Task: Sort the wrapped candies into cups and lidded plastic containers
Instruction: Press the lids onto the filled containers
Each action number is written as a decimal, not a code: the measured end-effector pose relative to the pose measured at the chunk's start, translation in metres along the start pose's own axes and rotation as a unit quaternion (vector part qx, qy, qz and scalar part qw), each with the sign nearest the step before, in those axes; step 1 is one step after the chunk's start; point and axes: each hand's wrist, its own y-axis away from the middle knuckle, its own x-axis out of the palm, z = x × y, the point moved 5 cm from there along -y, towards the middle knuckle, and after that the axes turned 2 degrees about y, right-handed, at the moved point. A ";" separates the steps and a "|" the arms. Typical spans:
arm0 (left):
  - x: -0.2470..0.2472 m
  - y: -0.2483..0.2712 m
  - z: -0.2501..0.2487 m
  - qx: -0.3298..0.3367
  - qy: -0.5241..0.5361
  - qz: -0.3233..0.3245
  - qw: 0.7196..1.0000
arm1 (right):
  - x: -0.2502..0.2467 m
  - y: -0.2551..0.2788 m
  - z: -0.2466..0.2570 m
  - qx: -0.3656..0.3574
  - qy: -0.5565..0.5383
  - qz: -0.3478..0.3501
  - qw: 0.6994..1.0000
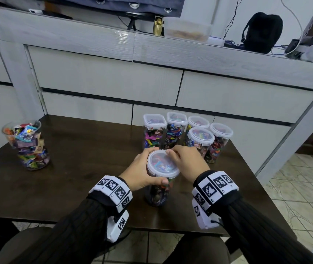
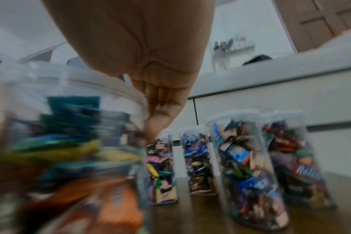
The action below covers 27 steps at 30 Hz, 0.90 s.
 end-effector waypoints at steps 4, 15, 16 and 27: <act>0.009 -0.004 -0.002 0.019 -0.024 -0.017 0.999 | 0.008 0.010 0.007 0.001 0.011 -0.033 0.999; 0.022 0.003 0.007 0.024 0.099 -0.031 0.994 | -0.006 0.014 0.015 -0.018 0.107 -0.045 0.993; 0.021 0.004 0.007 0.029 0.085 -0.026 0.996 | -0.007 0.016 0.019 -0.031 0.111 -0.045 0.992; 0.016 0.002 0.013 0.030 0.074 -0.090 0.993 | 0.002 0.023 0.030 -0.085 0.106 0.052 0.989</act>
